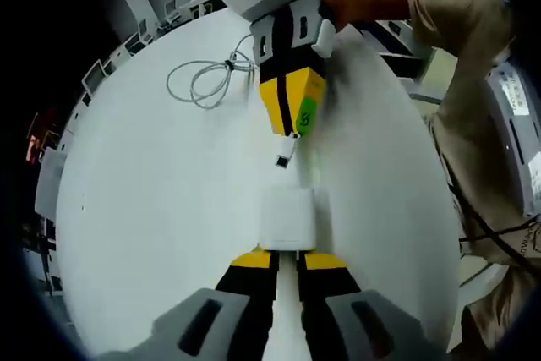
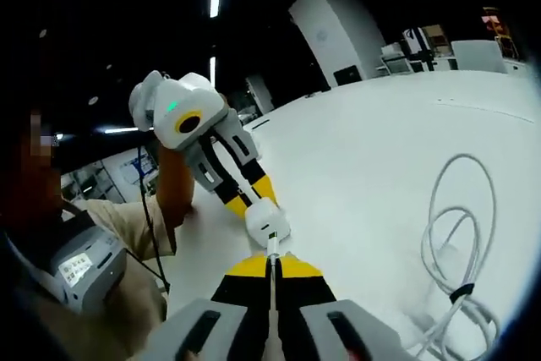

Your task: Plug the desk Type‑C cable into the charger adapter.

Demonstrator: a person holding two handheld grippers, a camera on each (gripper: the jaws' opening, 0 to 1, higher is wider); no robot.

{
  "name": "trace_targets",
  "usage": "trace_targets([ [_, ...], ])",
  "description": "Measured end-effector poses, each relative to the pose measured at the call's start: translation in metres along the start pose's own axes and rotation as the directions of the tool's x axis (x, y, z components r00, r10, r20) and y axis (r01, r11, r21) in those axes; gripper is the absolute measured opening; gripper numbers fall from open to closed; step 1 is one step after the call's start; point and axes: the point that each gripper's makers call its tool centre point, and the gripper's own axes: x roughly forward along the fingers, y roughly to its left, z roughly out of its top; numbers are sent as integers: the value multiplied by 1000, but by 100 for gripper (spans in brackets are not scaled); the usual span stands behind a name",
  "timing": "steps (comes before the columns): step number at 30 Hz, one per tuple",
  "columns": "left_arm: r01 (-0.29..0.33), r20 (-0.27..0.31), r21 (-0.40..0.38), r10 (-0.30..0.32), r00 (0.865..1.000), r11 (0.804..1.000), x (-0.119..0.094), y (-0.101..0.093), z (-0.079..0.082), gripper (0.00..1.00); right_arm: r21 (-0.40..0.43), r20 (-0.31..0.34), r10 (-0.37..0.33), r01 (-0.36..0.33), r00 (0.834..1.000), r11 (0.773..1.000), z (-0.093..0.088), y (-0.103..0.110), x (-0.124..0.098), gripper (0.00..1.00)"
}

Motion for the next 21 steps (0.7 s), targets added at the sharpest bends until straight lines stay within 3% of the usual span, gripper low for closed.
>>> trace_targets([
  [21, 0, -7, 42, 1, 1000, 999, 2, -3, 1, 11, 35, -58, 76, -75, 995, 997, 0, 5, 11, 3],
])
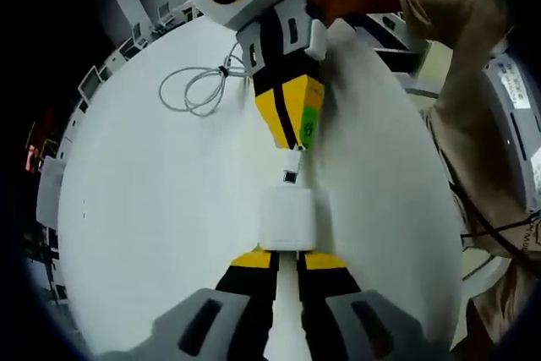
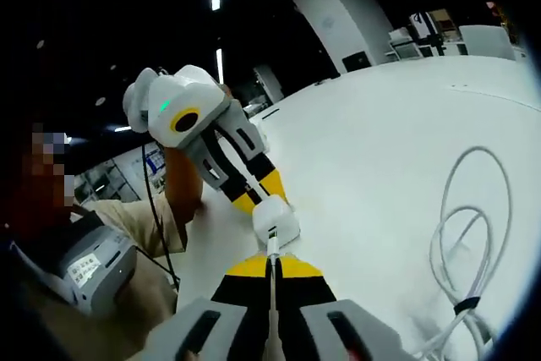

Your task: Plug the desk Type‑C cable into the charger adapter.

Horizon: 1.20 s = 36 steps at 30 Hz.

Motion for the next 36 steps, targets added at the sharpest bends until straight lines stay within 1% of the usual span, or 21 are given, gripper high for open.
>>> trace_targets([
  [4, -1, 1, 9, 1, 1000, 1000, 0, 0, 0, 11, 1, -4, 14, -14, 1000, 1000, 0, 2, 2, 3],
  [18, -11, 4, 32, 11, 1000, 999, 1, 0, 2, 11, -1, -10, 22, -22, 1000, 1000, 1, 2, 2, 3],
  [21, -14, 3, 43, 14, 1000, 999, 1, -1, 3, 11, 2, -16, 26, -26, 1000, 1000, 1, 1, 1, 3],
  [22, -20, 8, 73, 20, 1000, 997, 1, 0, 3, 11, 5, -20, 31, -31, 999, 1000, 1, 1, 2, 3],
  [24, -27, 9, 78, 26, 1000, 997, 0, 0, 3, 11, 3, -25, 33, -33, 999, 999, 1, 1, 1, 3],
  [29, -41, -1, 90, 41, 999, 995, 0, 0, 4, 11, -2, -44, 27, -27, 999, 1000, 3, 2, 1, 3],
  [36, -46, 0, 97, 46, 999, 994, 0, 0, 5, 11, -14, -56, 16, -16, 998, 1000, 6, 2, 0, 3],
])
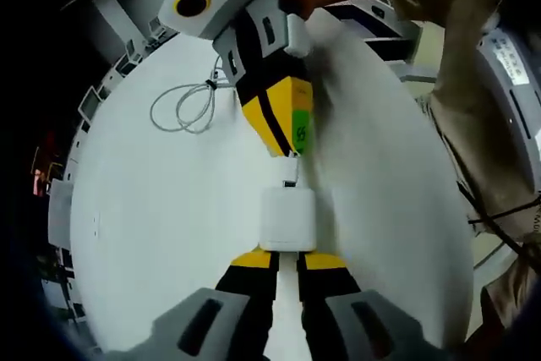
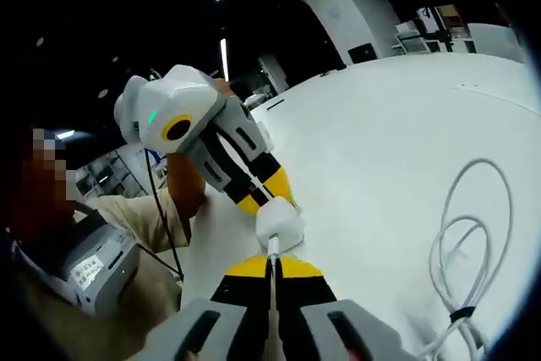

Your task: Plug the desk Type‑C cable into the charger adapter.

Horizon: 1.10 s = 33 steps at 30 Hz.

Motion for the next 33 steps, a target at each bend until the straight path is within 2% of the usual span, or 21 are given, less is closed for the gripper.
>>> trace_targets([
  [6, 1, -5, 12, -1, 1000, 1000, 0, -1, 0, 11, -47, -18, -30, 29, 999, 998, 2, 4, 2, 3],
  [10, 2, -5, -11, -2, 1000, 1000, -1, -1, -1, 11, -143, -31, -77, 72, 997, 987, -1, 4, 4, 4],
  [13, 7, 4, -16, -7, 1000, 1000, -1, -1, -2, 11, -174, -27, -92, 86, 995, 981, -1, 5, 4, 4],
  [19, 12, 21, -31, -11, 1000, 999, -1, 0, -3, 11, -318, 10, -133, 129, 991, 939, 1, 5, 3, 5],
  [24, 13, 20, -29, -13, 1000, 999, -1, 0, -3, 11, -310, 36, -131, 136, 991, 941, 2, 4, 1, 5],
  [31, 13, 20, -28, -12, 1000, 1000, -1, -2, -3, 11, -327, 36, -124, 129, 992, 936, 3, 5, 4, 5],
  [33, 13, 21, -28, -13, 1000, 1000, -1, -2, -3, 11, -334, 55, -120, 132, 991, 933, 6, 6, 2, 11],
])
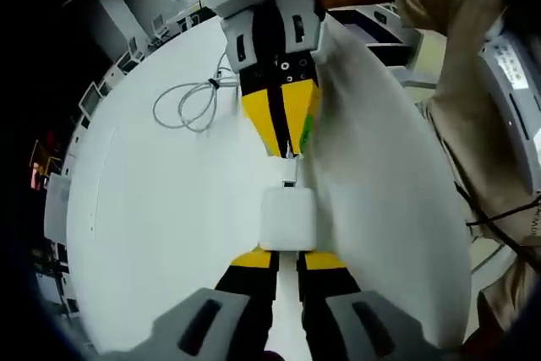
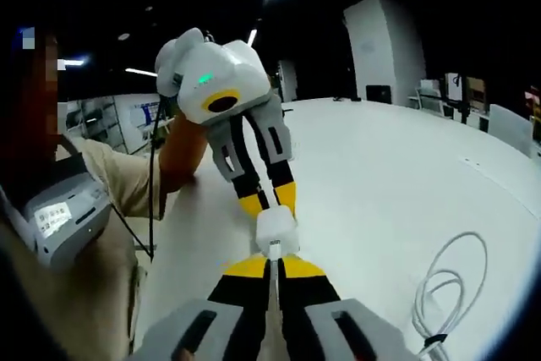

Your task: Plug the desk Type‑C cable into the charger adapter.

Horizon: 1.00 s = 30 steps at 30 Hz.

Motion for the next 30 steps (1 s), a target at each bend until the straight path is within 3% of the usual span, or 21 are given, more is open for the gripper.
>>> trace_targets([
  [3, 0, 0, 0, 0, 1000, 1000, 0, 1, 0, 11, -21, 21, -11, 11, 1000, 1000, 2, -1, -3, 13],
  [8, 0, 0, -1, 0, 1000, 1000, -1, 1, -1, 11, -185, 142, -61, 87, 988, 979, 12, 2, -13, 20],
  [16, 0, -2, 2, 0, 1000, 1000, 0, 1, 0, 11, -217, 224, -93, 143, 970, 966, 5, 3, -25, 26],
  [24, 6, 3, -4, -6, 1000, 1000, 1, 0, 0, 11, -302, 268, -133, 215, 954, 929, 3, 1, -22, 23],
  [30, 9, 3, -4, -9, 1000, 1000, 0, 1, -1, 11, -327, 231, -141, 213, 963, 921, -1, 1, -15, 20],
])
